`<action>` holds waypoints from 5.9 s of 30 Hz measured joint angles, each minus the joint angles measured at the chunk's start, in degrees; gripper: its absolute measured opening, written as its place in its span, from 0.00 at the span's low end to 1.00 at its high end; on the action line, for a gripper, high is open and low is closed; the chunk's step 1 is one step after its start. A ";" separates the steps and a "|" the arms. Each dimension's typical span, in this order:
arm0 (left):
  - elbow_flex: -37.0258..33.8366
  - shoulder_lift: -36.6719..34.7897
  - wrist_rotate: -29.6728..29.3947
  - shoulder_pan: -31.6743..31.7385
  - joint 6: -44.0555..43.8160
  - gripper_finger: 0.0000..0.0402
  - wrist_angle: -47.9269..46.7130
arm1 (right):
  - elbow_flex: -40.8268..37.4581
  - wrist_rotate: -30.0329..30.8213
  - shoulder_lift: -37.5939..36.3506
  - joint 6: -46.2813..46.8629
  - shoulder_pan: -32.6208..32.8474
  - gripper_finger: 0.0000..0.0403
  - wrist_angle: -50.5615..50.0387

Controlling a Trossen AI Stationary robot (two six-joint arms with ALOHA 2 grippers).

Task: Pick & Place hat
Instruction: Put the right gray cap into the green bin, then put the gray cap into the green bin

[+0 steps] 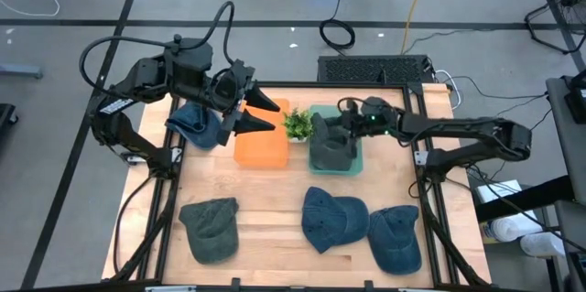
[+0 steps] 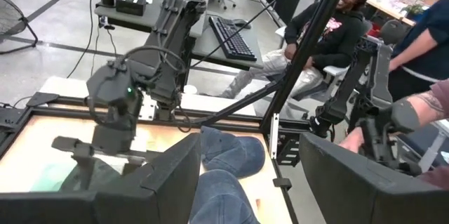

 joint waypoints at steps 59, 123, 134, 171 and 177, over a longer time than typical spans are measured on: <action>0.00 0.00 -2.58 0.04 6.47 0.62 -4.02 | 24.52 15.82 -14.63 24.56 15.92 0.53 -14.78; -23.05 -1.79 -8.08 -56.03 -57.08 0.62 -31.84 | 53.51 22.75 4.21 16.46 40.94 0.53 -20.01; -42.03 -1.73 -7.78 -55.95 -58.61 0.62 -24.34 | 53.48 22.73 4.21 14.70 40.89 0.53 -20.05; -70.65 -1.81 -13.01 -52.95 -45.19 0.62 -2.77 | 53.46 22.76 4.19 13.41 40.92 0.53 -20.86; -70.99 -1.81 -13.13 -52.70 -43.26 0.57 -1.44 | 53.46 22.78 4.19 12.99 40.92 0.53 -20.86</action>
